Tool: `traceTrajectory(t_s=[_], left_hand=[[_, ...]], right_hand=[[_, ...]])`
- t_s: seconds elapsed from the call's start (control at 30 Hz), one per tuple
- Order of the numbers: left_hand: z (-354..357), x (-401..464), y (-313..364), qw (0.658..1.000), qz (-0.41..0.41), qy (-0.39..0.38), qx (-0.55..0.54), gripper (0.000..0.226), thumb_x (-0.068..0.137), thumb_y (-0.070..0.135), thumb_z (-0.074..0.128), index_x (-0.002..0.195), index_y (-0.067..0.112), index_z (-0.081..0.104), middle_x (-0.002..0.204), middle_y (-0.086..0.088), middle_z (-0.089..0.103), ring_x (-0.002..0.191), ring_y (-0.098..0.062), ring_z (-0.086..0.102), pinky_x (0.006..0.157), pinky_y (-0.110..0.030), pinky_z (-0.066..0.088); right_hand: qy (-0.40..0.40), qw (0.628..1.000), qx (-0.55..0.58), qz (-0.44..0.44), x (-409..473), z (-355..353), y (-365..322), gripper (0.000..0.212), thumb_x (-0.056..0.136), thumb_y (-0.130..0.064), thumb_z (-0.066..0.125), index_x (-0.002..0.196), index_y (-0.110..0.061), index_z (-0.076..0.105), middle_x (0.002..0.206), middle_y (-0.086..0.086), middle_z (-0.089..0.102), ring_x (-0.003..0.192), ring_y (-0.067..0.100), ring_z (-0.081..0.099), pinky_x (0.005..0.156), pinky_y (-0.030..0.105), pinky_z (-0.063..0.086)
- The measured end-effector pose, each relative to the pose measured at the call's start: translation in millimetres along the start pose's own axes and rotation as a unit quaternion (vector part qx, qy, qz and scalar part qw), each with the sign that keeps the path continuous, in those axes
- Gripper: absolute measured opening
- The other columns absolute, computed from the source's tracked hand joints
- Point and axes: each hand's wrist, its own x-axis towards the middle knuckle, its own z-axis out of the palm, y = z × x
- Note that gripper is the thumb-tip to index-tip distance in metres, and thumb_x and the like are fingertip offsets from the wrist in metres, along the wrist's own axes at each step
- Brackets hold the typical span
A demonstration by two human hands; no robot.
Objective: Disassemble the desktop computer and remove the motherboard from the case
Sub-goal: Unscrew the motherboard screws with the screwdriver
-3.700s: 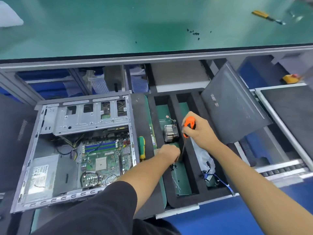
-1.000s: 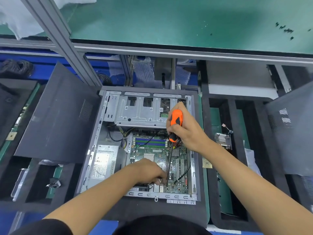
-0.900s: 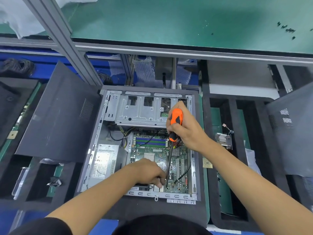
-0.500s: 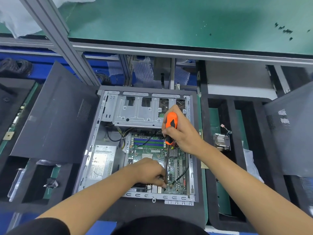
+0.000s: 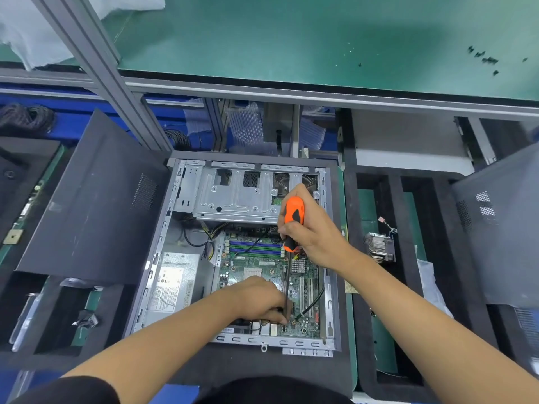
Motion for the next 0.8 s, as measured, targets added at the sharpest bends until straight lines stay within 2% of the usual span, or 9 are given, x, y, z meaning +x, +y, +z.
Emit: traceTrajectory(t_s=[0.03, 0.13, 0.2, 0.37, 0.47, 0.53, 0.63, 0.73, 0.8], left_hand=[[0.3, 0.2, 0.0, 1.000, 0.002, 0.000, 0.004, 0.033, 0.097, 0.059, 0.053, 0.110, 0.033, 0.069, 0.090, 0.006, 0.074, 0.084, -0.016, 0.067, 0.078, -0.035, 0.055], [0.6, 0.0, -0.5, 1.000, 0.010, 0.004, 0.002, 0.030, 0.097, 0.057, 0.053, 0.111, 0.035, 0.067, 0.091, 0.006, 0.074, 0.085, -0.016, 0.067, 0.079, -0.034, 0.054], [1.3, -0.6, -0.8, 1.000, 0.013, 0.011, -0.004, 0.027, 0.098, 0.056, 0.053, 0.111, 0.036, 0.066, 0.089, 0.007, 0.074, 0.084, -0.014, 0.066, 0.077, -0.031, 0.052], [2.0, 0.0, -1.4, 0.999, 0.014, 0.030, -0.006, 0.026, 0.098, 0.056, 0.053, 0.108, 0.036, 0.065, 0.082, 0.007, 0.072, 0.076, -0.012, 0.064, 0.066, -0.025, 0.041], [2.8, -0.3, -1.8, 0.999, 0.014, 0.033, -0.004, 0.025, 0.098, 0.056, 0.053, 0.107, 0.036, 0.064, 0.081, 0.008, 0.071, 0.074, -0.011, 0.062, 0.065, -0.025, 0.037], [2.6, -0.6, -1.4, 1.000, 0.012, 0.028, -0.003, 0.023, 0.097, 0.055, 0.054, 0.107, 0.036, 0.064, 0.080, 0.008, 0.071, 0.073, -0.011, 0.062, 0.064, -0.025, 0.035], [0.4, -0.7, 0.1, 1.000, 0.012, 0.016, 0.009, 0.024, 0.097, 0.053, 0.055, 0.106, 0.033, 0.066, 0.082, 0.006, 0.071, 0.075, -0.015, 0.064, 0.065, -0.026, 0.042], [-2.9, -0.3, 1.6, 0.999, 0.006, 0.001, 0.039, 0.032, 0.098, 0.054, 0.053, 0.103, 0.027, 0.070, 0.083, 0.002, 0.072, 0.075, -0.020, 0.065, 0.069, -0.030, 0.051], [-5.3, -0.4, 4.0, 0.997, 0.003, -0.014, 0.076, 0.042, 0.099, 0.056, 0.051, 0.102, 0.020, 0.073, 0.086, 0.000, 0.073, 0.077, -0.023, 0.066, 0.072, -0.034, 0.054]], right_hand=[[-0.001, 1.000, 0.002, -0.001, -0.1, 0.0, 0.7, 0.028, 0.080, -0.029, 0.061, 0.099, -0.019, 0.043, 0.081, 0.027, 0.055, 0.069, 0.038, 0.054, 0.061, 0.046, 0.047], [-0.010, 1.000, 0.005, -0.010, -0.7, 0.6, 1.5, 0.025, 0.082, -0.025, 0.060, 0.099, -0.018, 0.043, 0.081, 0.028, 0.054, 0.068, 0.024, 0.055, 0.067, 0.023, 0.048], [-0.014, 1.000, 0.008, -0.012, -1.0, 0.2, 0.3, 0.023, 0.083, -0.022, 0.059, 0.099, -0.017, 0.042, 0.081, 0.029, 0.054, 0.069, 0.018, 0.056, 0.068, 0.020, 0.047], [-0.015, 1.000, 0.002, -0.012, -1.7, -1.8, -4.1, 0.026, 0.081, -0.025, 0.058, 0.100, -0.017, 0.042, 0.081, 0.027, 0.056, 0.068, 0.015, 0.057, 0.065, 0.031, 0.047], [-0.012, 1.000, -0.004, -0.008, -2.6, -1.4, -5.8, 0.027, 0.082, -0.025, 0.059, 0.101, -0.015, 0.043, 0.080, 0.023, 0.059, 0.069, 0.014, 0.059, 0.064, 0.042, 0.048], [-0.011, 1.000, -0.007, -0.008, -3.5, -0.6, -7.1, 0.028, 0.081, -0.027, 0.060, 0.101, -0.016, 0.043, 0.080, 0.022, 0.059, 0.069, 0.015, 0.059, 0.064, 0.041, 0.048], [-0.010, 1.000, -0.007, -0.011, -5.0, 0.3, -11.1, 0.029, 0.079, -0.028, 0.062, 0.099, -0.018, 0.044, 0.079, 0.024, 0.057, 0.068, 0.022, 0.058, 0.063, 0.038, 0.048], [-0.022, 0.999, -0.022, -0.022, -6.2, 0.4, -17.4, 0.028, 0.074, -0.025, 0.066, 0.093, -0.020, 0.046, 0.078, 0.025, 0.057, 0.070, 0.042, 0.054, 0.063, 0.055, 0.050], [-0.048, 0.996, -0.061, -0.035, -7.0, -0.5, -28.0, 0.026, 0.072, -0.028, 0.067, 0.090, -0.022, 0.049, 0.077, 0.019, 0.060, 0.068, 0.038, 0.056, 0.062, 0.049, 0.053]])
